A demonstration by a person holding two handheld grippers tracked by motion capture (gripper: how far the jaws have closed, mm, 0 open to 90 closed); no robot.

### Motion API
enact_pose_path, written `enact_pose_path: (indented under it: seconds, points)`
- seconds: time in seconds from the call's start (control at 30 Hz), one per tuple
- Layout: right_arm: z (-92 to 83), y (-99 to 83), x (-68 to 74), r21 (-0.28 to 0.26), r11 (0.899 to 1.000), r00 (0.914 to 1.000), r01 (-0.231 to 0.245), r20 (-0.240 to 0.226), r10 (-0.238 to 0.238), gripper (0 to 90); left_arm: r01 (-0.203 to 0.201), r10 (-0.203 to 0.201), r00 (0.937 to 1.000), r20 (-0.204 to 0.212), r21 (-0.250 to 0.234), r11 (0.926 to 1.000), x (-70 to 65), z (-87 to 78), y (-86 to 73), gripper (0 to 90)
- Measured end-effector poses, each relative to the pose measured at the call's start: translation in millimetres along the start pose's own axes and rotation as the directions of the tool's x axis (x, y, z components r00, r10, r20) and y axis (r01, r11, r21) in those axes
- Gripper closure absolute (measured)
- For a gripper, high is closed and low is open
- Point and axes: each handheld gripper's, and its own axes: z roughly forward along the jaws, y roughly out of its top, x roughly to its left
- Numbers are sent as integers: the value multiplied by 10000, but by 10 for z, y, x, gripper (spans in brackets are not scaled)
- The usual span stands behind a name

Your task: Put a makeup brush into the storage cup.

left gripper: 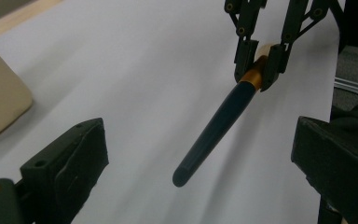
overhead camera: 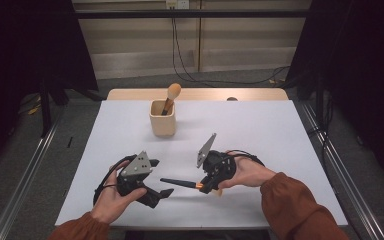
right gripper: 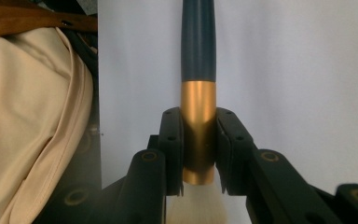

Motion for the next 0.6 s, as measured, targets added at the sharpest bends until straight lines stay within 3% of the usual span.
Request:
enact_pose_path:
  seconds: [0.23, 0.4, 0.6]
  points:
    - [16, 73, 4, 245, 9995, 9998, 193, -68, -191, 746, 75, -120, 9958, 908, 496, 9987, 22, 79, 35, 42]
    - [30, 115, 4, 413, 9985, 9993, 364, -104, -360, 746, -135, 28, 9909, 1349, 782, 9968, 27, 106, 86, 46]
    - [39, 149, 16, 635, 9960, 9979, 628, -169, -618, 746, -390, 126, 9844, 1754, 1475, 9883, -7, 164, 166, 52]
